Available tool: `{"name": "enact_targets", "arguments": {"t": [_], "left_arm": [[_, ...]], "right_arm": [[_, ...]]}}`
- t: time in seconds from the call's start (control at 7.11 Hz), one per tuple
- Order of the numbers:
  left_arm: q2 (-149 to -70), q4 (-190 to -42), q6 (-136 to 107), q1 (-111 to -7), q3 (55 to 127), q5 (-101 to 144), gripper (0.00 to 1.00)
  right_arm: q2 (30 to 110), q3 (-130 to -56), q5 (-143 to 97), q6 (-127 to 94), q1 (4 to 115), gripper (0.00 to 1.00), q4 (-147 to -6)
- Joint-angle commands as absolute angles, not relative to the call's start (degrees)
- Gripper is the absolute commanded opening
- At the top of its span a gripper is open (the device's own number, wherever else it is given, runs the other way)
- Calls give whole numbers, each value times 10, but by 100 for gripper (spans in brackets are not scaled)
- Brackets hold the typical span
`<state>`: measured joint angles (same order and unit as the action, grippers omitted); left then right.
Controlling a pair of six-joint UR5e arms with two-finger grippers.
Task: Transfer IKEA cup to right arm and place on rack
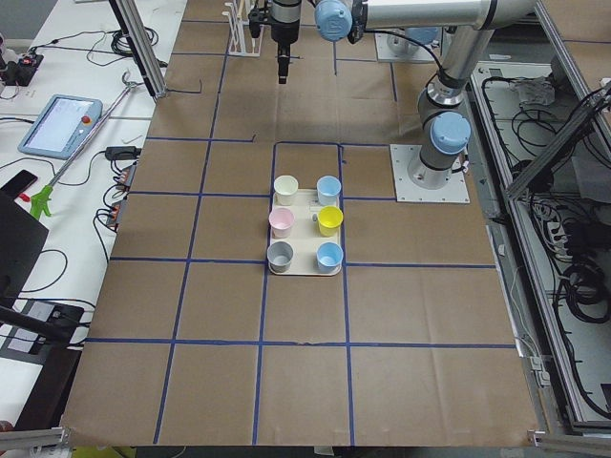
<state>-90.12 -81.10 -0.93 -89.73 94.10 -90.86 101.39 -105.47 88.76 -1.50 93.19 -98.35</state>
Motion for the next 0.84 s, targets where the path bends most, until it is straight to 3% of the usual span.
{"name": "enact_targets", "arguments": {"t": [0.0,0.42,0.7], "left_arm": [[-901,-811,-9,-897,943,-908,100],[-897,-809,-1,-894,957,-905,100],[-896,-811,61,-839,960,-905,100]], "right_arm": [[1013,-1055,886,-16,932,100,-983],[1013,-1055,886,-16,932,100,-984],[1013,-1055,888,-15,933,100,-984]]}}
